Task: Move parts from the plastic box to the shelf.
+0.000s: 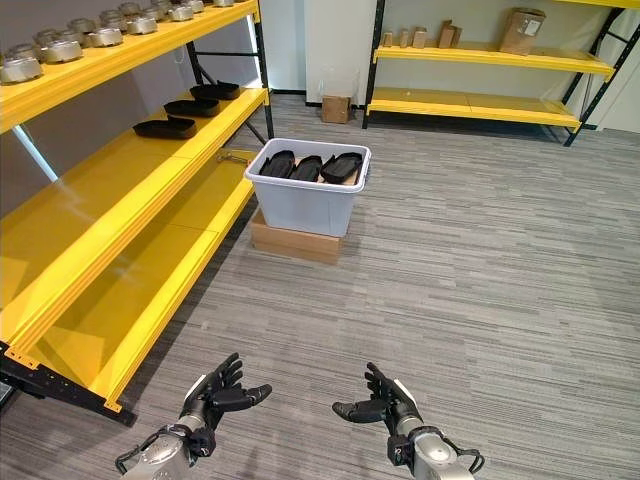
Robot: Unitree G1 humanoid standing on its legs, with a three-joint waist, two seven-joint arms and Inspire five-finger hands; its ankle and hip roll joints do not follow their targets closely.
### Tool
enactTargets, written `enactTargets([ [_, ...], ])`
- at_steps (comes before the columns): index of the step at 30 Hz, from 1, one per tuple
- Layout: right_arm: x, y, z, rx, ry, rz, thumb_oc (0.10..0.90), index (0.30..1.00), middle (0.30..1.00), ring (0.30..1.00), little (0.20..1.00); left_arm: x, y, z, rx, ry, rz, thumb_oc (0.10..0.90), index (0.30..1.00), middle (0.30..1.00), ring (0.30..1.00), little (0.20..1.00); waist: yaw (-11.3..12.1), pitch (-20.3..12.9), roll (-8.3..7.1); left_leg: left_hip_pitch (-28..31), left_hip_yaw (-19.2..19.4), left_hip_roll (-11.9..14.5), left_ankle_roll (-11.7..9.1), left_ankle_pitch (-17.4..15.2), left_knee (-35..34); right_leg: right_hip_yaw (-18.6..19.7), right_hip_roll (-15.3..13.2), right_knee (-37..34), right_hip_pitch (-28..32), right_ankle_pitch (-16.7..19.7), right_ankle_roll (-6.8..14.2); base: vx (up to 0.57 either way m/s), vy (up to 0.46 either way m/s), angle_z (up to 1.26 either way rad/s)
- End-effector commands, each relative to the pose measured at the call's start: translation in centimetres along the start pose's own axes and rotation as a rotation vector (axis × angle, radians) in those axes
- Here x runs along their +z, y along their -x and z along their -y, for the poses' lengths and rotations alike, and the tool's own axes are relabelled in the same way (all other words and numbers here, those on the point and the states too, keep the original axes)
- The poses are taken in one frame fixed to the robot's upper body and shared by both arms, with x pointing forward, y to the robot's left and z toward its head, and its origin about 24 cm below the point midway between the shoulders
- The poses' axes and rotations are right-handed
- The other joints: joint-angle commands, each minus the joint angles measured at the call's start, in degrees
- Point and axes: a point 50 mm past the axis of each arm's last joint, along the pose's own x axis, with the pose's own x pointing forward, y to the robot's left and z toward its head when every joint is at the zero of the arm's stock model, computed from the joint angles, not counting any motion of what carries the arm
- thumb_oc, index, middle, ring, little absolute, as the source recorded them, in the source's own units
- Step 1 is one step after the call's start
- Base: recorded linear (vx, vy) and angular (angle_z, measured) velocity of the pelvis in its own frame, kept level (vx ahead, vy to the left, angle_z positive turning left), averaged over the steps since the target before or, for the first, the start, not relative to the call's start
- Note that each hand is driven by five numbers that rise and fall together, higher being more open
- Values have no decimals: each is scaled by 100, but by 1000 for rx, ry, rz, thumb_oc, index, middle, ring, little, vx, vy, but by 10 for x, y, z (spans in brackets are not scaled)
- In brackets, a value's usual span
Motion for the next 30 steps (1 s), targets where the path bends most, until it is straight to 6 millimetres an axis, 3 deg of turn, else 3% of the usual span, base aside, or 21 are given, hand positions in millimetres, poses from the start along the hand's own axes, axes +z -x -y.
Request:
enactTargets([
  [1, 43, -10, -10, 55, 32, 196, 900, 1000, 1000, 1000, 1000, 43, -11, -2, -31, -17, 182, 900, 1000, 1000, 1000, 1000, 35, -179, -275, 116, -38, 354, -326, -335, -40, 59, -619, 9, 221, -121, 503, 0, 0, 0],
  [30, 41, -8, -11, 53, 22, 196, 900, 1000, 1000, 1000, 1000, 43, -13, -1, -31, -25, 176, 900, 1000, 1000, 1000, 1000, 21, -160, -264, 134, -68, 380, -351, -349, -40, 0, -588, 9, 256, -174, 482, 0, 0, 0],
])
